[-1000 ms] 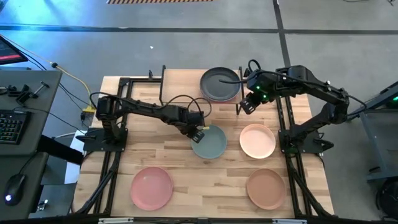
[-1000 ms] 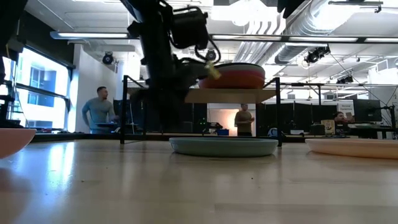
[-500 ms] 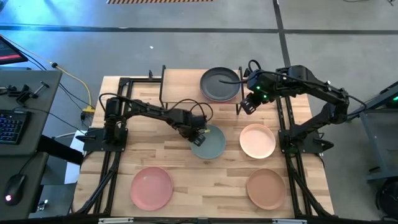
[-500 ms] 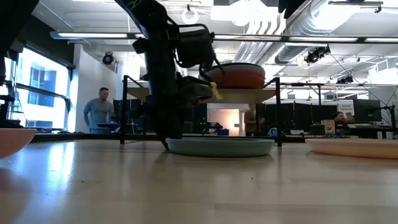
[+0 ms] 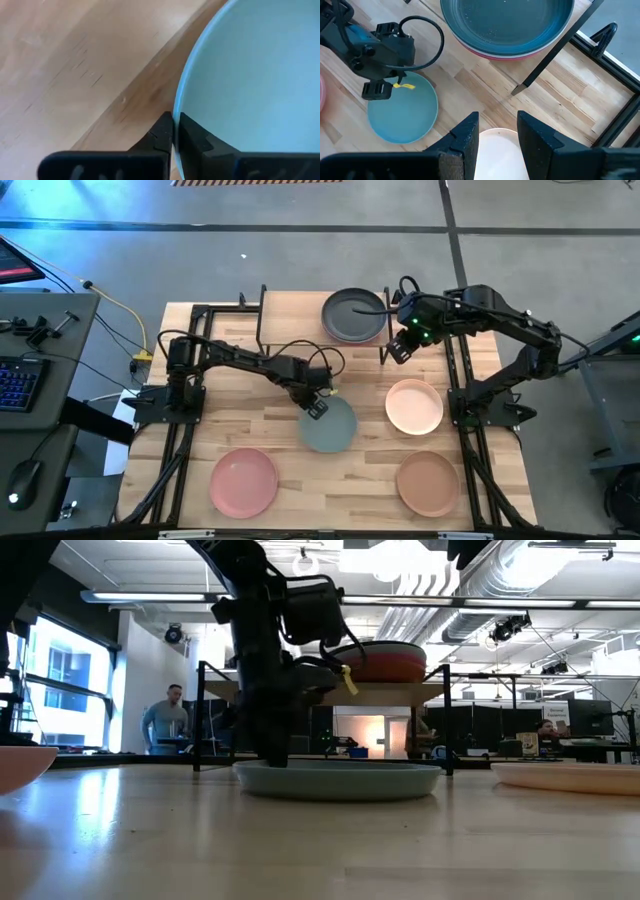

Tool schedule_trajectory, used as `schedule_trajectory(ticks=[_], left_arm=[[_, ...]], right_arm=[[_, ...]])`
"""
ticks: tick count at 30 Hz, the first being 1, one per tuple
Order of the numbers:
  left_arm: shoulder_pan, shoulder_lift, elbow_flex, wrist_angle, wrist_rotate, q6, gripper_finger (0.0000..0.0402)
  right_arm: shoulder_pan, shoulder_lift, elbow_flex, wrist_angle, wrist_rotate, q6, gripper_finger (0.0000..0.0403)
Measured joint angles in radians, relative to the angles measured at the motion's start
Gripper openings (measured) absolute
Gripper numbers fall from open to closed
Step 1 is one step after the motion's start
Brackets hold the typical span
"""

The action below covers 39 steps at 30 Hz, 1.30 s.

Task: Place and stack plates onto a shelf
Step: Put the gray plate on the shelf

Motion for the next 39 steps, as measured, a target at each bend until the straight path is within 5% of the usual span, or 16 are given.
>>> schedule_trajectory(ticks=[10,23,39], left_arm=[[-0.016,-0.051,0.000,-0.029,0.014,0.079,0.0002],[0.010,-0.361,0.000,-0.136,-0.007,0.140,0.0001],[0.301,-0.683,0.002,-0.171,-0.132,0.220,0.0001]], right_arm=[[0.000,0.000,0.000,0.001,0.001,0.000,0.0113],[0.000,0.000,0.000,0.002,0.001,0.008,0.0113],[0.000,0.000,0.000,0.011,0.020,0.035,0.0113]])
